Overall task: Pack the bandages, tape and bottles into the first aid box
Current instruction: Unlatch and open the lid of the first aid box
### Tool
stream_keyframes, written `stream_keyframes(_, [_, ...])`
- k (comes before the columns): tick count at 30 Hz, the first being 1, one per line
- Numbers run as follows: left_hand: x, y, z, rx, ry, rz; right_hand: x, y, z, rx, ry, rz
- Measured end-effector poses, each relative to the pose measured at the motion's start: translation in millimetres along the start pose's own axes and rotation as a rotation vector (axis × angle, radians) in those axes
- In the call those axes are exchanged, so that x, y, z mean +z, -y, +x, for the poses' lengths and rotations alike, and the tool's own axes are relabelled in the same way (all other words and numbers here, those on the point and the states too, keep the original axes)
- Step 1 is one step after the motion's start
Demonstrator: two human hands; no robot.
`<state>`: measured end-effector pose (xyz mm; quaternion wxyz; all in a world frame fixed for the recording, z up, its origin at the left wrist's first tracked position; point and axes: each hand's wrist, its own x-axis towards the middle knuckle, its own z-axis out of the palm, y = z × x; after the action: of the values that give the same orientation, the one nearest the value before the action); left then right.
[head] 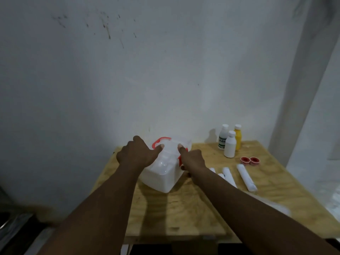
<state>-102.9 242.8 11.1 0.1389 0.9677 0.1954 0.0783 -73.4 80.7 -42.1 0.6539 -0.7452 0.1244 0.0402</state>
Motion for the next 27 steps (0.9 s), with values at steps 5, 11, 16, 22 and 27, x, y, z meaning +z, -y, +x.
stream_keyframes(5, [5.7, 3.1, -12.4, -0.047, 0.025, -0.048, -3.2, 4.7, 3.0, 0.084, 0.070, 0.097])
stream_keyframes(11, [10.7, 2.9, -11.3, -0.068, 0.046, -0.098, -17.7, 7.7, 4.9, 0.189, 0.209, 0.163])
stream_keyframes(16, [10.4, 3.5, -6.1, -0.067, 0.079, -0.077, -22.3, 6.2, 13.5, 0.247, 0.297, 0.190])
stream_keyframes(22, [7.2, 5.2, 0.3, -0.049, 0.145, -0.044, -23.4, 1.4, 18.8, 0.272, 0.355, 0.246])
stream_keyframes(27, [6.5, 4.9, 0.3, -0.044, 0.153, -0.038, -23.7, 4.8, 17.1, 0.197, 0.312, 0.229])
